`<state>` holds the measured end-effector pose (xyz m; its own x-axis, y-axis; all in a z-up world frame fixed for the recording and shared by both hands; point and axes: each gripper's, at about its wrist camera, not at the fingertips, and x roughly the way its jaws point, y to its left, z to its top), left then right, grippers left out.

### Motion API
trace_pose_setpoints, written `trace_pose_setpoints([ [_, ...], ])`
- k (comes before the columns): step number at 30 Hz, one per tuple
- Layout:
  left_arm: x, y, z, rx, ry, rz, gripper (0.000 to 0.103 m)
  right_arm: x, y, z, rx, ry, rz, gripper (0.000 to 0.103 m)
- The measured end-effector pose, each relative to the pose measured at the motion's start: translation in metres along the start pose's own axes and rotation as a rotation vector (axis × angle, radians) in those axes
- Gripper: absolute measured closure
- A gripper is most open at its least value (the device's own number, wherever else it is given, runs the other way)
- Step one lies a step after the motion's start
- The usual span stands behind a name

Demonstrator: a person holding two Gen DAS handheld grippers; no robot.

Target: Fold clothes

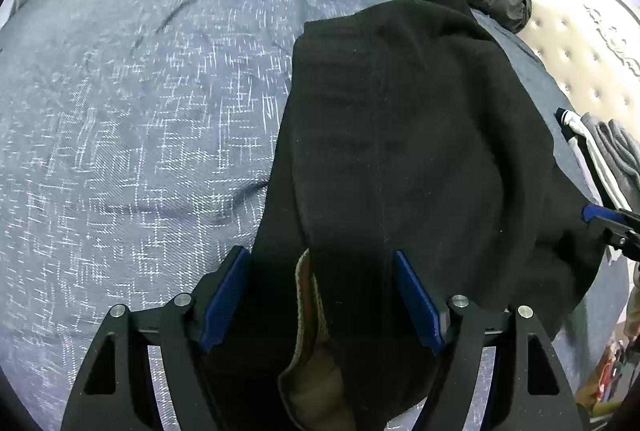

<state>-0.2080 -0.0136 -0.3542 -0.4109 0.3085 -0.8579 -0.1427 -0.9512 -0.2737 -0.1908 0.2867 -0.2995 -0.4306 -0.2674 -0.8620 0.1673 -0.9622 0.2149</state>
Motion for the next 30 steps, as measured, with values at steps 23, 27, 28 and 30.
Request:
trace_pose_setpoints([
  [23,-0.036,0.01,0.003,0.002,-0.102,-0.069,0.059,-0.007,-0.014,-0.006,0.038,-0.029,0.011,0.064],
  [27,-0.036,0.016,0.013,-0.025,-0.121,-0.067,0.056,-0.007,-0.017,-0.008,0.045,-0.027,0.008,0.064],
  [28,-0.038,0.017,0.016,-0.033,-0.127,-0.072,0.056,-0.007,-0.017,-0.009,0.047,-0.026,0.007,0.064],
  [30,-0.034,0.016,0.024,-0.044,-0.124,-0.098,0.054,-0.008,-0.019,-0.009,0.047,-0.026,0.004,0.064],
])
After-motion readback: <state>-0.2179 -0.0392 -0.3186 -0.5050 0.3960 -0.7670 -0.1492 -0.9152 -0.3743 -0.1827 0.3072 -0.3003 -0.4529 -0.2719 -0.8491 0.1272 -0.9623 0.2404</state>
